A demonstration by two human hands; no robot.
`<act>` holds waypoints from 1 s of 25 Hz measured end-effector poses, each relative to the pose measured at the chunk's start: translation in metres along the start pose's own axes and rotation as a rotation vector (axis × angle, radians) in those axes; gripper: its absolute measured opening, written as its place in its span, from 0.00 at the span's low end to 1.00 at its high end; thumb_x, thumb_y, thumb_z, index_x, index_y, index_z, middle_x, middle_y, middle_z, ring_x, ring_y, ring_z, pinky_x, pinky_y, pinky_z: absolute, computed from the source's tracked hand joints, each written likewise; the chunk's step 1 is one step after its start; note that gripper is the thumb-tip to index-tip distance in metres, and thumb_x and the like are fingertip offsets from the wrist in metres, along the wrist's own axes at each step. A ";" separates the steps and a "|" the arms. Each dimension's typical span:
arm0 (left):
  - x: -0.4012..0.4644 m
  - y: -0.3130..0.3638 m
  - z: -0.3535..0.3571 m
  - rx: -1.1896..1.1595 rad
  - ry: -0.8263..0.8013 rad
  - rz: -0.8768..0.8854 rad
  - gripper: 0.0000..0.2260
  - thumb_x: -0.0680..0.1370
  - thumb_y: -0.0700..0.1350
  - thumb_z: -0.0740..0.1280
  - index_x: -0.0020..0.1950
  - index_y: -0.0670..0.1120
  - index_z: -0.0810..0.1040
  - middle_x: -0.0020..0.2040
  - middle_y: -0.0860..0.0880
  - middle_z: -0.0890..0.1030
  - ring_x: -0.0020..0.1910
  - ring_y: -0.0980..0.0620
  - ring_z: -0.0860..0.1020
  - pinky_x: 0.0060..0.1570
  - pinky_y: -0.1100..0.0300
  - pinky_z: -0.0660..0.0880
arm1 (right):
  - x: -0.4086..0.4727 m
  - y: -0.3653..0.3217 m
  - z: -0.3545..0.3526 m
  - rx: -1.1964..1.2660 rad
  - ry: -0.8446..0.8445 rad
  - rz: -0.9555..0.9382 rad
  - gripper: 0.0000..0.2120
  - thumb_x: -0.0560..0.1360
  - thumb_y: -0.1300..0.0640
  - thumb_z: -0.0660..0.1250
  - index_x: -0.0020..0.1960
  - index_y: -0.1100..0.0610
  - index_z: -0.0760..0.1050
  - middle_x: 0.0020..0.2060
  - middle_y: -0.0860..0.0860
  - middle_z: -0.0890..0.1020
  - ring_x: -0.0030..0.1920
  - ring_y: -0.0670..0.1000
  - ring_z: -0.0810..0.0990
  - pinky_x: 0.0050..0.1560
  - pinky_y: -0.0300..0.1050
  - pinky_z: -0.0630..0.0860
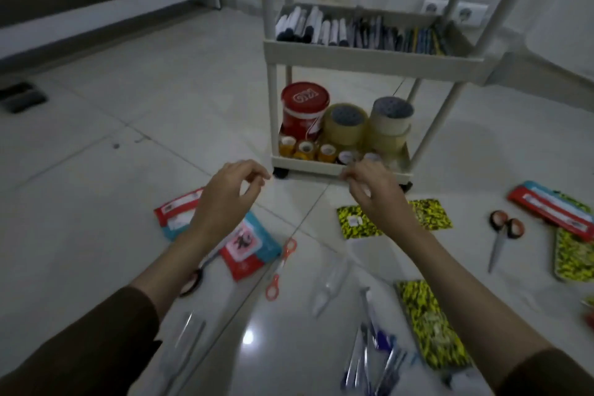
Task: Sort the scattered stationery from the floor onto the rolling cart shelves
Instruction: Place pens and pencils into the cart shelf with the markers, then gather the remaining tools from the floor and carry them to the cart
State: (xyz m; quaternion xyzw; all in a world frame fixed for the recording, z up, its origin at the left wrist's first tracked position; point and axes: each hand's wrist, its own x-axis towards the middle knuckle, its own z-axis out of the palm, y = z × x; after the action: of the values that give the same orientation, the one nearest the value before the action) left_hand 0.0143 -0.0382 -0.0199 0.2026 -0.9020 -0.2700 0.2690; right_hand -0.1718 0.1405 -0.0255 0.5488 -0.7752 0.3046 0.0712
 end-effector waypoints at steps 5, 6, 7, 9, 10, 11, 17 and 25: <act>-0.099 -0.039 0.014 0.191 -0.490 -0.197 0.05 0.77 0.44 0.64 0.50 0.48 0.79 0.47 0.52 0.80 0.48 0.52 0.78 0.47 0.57 0.74 | -0.061 -0.027 0.046 0.200 -0.658 0.109 0.08 0.76 0.63 0.61 0.51 0.57 0.78 0.47 0.53 0.80 0.49 0.54 0.78 0.49 0.47 0.72; -0.114 -0.043 0.017 0.220 -0.530 -0.207 0.07 0.77 0.44 0.64 0.52 0.48 0.79 0.50 0.51 0.80 0.49 0.53 0.77 0.47 0.59 0.74 | -0.071 -0.030 0.054 0.186 -0.727 0.116 0.09 0.76 0.63 0.61 0.52 0.56 0.77 0.49 0.53 0.79 0.51 0.53 0.77 0.51 0.46 0.72; -0.125 -0.045 0.021 0.240 -0.561 -0.214 0.08 0.77 0.45 0.63 0.53 0.48 0.79 0.52 0.51 0.80 0.50 0.53 0.77 0.47 0.59 0.74 | -0.079 -0.030 0.060 0.162 -0.767 0.116 0.10 0.75 0.63 0.61 0.54 0.55 0.77 0.51 0.52 0.78 0.53 0.53 0.75 0.52 0.47 0.71; -0.141 -0.045 0.027 0.281 -0.623 -0.215 0.09 0.77 0.45 0.61 0.55 0.50 0.78 0.54 0.51 0.79 0.53 0.53 0.76 0.50 0.57 0.74 | -0.092 -0.026 0.067 0.069 -0.765 0.089 0.18 0.72 0.67 0.59 0.58 0.54 0.76 0.55 0.52 0.76 0.57 0.54 0.71 0.55 0.47 0.69; -0.146 -0.044 0.031 0.296 -0.650 -0.210 0.10 0.77 0.45 0.61 0.56 0.50 0.77 0.55 0.51 0.79 0.54 0.52 0.75 0.50 0.56 0.73 | -0.097 -0.022 0.067 -0.004 -0.745 0.057 0.22 0.70 0.69 0.59 0.59 0.52 0.75 0.57 0.51 0.74 0.58 0.53 0.69 0.55 0.45 0.67; -0.148 -0.042 0.034 0.305 -0.667 -0.204 0.10 0.77 0.45 0.60 0.56 0.50 0.77 0.55 0.51 0.78 0.54 0.52 0.74 0.50 0.56 0.73 | -0.101 -0.017 0.067 -0.078 -0.723 0.021 0.25 0.68 0.69 0.59 0.61 0.50 0.74 0.60 0.49 0.73 0.60 0.53 0.67 0.54 0.44 0.63; -0.143 -0.024 0.052 0.251 -0.701 -0.181 0.10 0.78 0.46 0.60 0.57 0.50 0.76 0.56 0.51 0.78 0.54 0.52 0.74 0.50 0.58 0.72 | -0.120 -0.007 0.070 -0.276 -0.669 -0.027 0.21 0.73 0.56 0.65 0.64 0.45 0.68 0.63 0.46 0.69 0.65 0.53 0.62 0.59 0.46 0.58; -0.116 0.017 0.070 -0.253 -0.552 -0.295 0.23 0.77 0.46 0.64 0.71 0.50 0.62 0.66 0.53 0.68 0.64 0.57 0.67 0.59 0.61 0.68 | -0.098 -0.030 0.060 0.620 -0.402 0.351 0.11 0.75 0.61 0.66 0.57 0.57 0.73 0.52 0.49 0.78 0.54 0.51 0.76 0.54 0.41 0.72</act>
State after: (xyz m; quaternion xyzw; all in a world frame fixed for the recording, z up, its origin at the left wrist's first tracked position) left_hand 0.0589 0.0602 -0.1031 0.2150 -0.8612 -0.4606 -0.0041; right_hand -0.0938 0.1798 -0.1059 0.4523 -0.7269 0.4181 -0.3036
